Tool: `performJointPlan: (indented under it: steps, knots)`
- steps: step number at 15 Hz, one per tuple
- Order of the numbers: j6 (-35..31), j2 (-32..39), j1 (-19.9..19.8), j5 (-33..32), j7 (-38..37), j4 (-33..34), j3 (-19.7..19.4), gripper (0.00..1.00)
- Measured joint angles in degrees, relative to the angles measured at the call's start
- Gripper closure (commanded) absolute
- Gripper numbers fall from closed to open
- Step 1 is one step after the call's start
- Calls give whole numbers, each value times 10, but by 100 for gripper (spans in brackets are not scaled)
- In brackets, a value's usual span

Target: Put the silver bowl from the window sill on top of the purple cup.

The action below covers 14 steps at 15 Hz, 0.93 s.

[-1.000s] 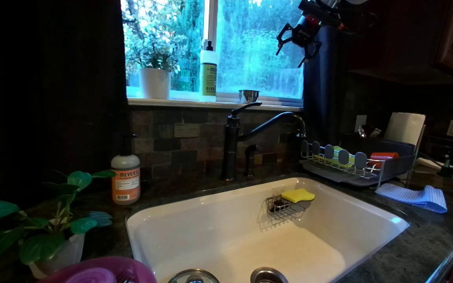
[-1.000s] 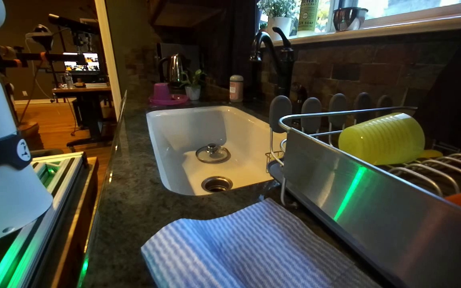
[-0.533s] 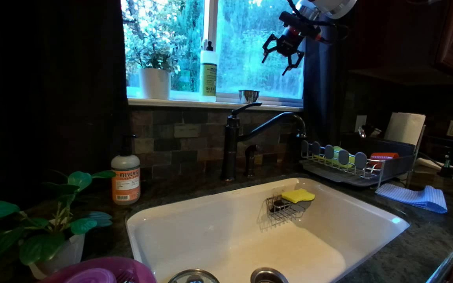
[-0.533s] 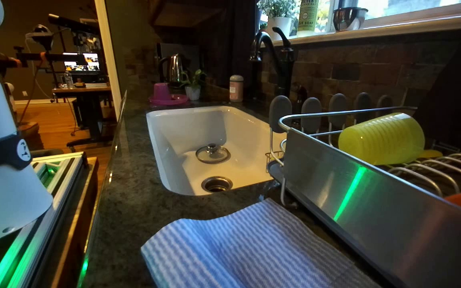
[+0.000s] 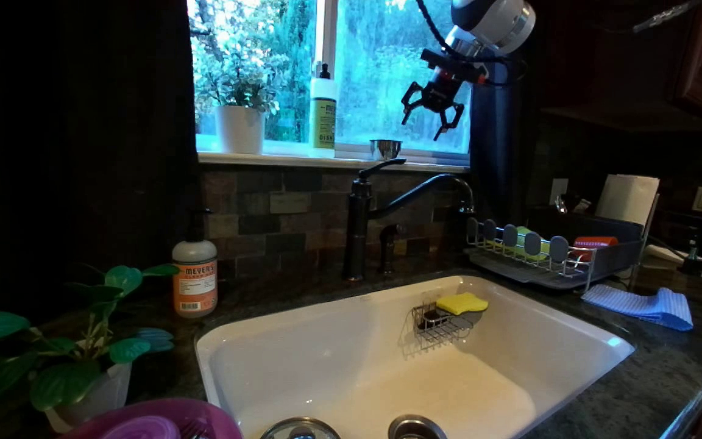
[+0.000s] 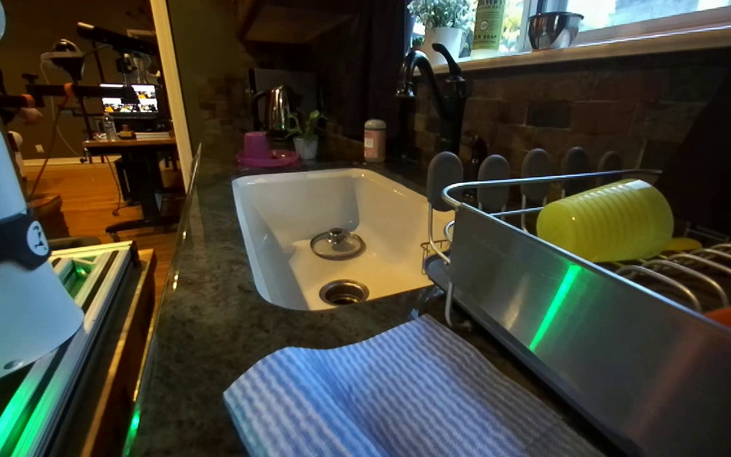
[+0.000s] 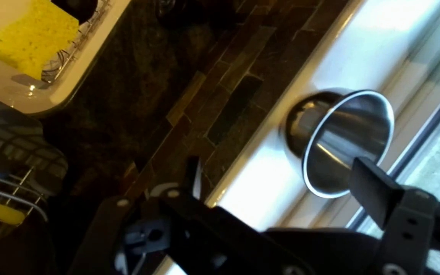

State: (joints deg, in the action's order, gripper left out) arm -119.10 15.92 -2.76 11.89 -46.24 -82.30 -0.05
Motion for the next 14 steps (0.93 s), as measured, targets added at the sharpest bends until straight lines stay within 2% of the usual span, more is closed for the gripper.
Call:
performJointPlan:
  steps: [6,7,8,14]
  knots:
    - [-5,88,13,3,-1,91,0,0]
    - [-4,97,17,3,-1,106,0,16]
    - [0,106,20,3,-3,121,0,26]
    - [48,153,28,3,-28,188,-1,73]
